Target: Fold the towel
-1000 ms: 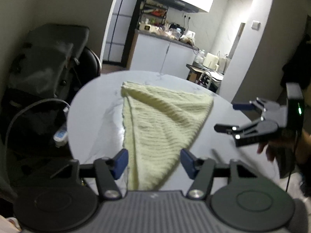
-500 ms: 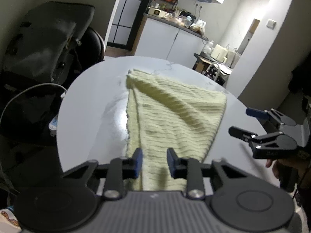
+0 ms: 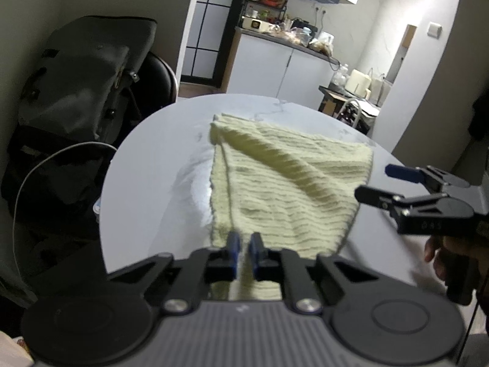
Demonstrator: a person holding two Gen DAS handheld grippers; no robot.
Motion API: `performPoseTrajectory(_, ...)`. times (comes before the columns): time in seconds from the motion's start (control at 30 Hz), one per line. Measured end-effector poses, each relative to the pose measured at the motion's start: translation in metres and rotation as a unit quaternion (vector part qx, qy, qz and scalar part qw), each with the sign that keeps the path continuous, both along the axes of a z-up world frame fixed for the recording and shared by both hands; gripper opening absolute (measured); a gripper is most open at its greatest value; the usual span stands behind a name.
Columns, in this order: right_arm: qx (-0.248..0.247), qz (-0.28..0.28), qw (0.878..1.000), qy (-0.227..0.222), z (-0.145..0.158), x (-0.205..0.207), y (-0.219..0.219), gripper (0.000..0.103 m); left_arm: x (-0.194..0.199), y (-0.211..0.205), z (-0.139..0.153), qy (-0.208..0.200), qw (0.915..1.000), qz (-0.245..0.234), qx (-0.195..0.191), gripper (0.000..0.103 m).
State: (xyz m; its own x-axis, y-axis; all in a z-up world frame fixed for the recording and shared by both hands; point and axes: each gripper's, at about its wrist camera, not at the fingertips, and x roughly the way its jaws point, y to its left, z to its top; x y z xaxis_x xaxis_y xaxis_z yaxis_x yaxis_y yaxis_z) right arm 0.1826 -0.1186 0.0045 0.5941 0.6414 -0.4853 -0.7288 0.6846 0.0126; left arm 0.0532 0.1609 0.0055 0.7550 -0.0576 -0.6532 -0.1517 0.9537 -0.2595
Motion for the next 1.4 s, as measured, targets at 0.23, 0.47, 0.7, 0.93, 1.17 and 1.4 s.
performPoseTrajectory(0.23,0.009,-0.038,0.999,0.03,-0.004,0.021,0.006,0.088,-0.007,-0.001,0.005,-0.01,0.9999,0.01,-0.008,0.006)
performPoseTrajectory(0.47,-0.002,-0.06,0.996,0.069,-0.013,0.043,0.004,0.058,-0.008,-0.001,0.011,-0.02,0.9997,0.015,-0.007,0.006)
performPoseTrajectory(0.7,-0.04,-0.057,0.995,0.07,-0.011,0.047,0.01,0.058,-0.012,0.005,0.01,-0.022,0.9994,0.025,-0.012,0.005)
performPoseTrajectory(0.93,-0.045,-0.056,0.995,0.066,-0.011,0.045,0.011,0.059,-0.015,0.012,0.002,-0.012,0.9991,0.037,-0.017,0.005)
performPoseTrajectory(1.17,-0.05,-0.063,0.995,0.061,-0.004,0.039,0.01,0.071,-0.019,0.016,0.001,-0.004,0.9988,0.043,-0.022,0.02)
performPoseTrajectory(1.4,-0.047,0.006,0.999,0.008,0.007,-0.006,0.009,0.077,-0.035,0.015,0.001,-0.006,0.9994,0.034,-0.006,0.032)
